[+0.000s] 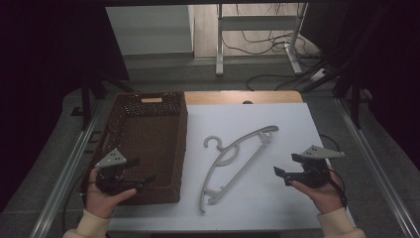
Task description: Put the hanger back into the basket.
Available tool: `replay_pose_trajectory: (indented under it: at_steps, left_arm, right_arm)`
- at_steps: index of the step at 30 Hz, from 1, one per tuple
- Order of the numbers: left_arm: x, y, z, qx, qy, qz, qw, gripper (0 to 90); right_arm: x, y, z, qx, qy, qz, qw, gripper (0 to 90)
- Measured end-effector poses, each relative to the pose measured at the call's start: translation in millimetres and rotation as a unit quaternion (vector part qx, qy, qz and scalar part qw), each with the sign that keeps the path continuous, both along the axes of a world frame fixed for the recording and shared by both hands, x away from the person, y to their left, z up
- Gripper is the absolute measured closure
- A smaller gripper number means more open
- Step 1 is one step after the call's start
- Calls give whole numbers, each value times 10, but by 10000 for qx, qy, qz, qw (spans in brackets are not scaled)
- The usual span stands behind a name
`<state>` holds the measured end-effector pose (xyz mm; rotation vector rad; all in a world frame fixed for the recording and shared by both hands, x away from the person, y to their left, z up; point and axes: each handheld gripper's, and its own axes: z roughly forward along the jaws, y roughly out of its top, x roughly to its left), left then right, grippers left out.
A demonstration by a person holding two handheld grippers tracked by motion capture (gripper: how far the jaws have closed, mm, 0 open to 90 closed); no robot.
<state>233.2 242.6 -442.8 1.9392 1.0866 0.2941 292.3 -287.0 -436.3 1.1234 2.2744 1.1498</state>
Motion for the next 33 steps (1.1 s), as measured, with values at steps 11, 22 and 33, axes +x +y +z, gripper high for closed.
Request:
replay_pose_trajectory:
  at_steps: [11, 22, 33]
  left_arm:
    - [27, -9, 1, 2, -18, -38, 10000, 142]
    - [38, -7, 14, -63, -17, -53, 10000, 140]
    - [59, 11, 33, -61, -15, -10, 10000, 145]
  right_arm:
    - [4, 16, 5, -126, 65, -29, 9999, 193]
    - [31, 52, -36, -158, 169, -138, 9996, 202]
    - [69, 153, -60, -260, 287, -170, 9991, 213]
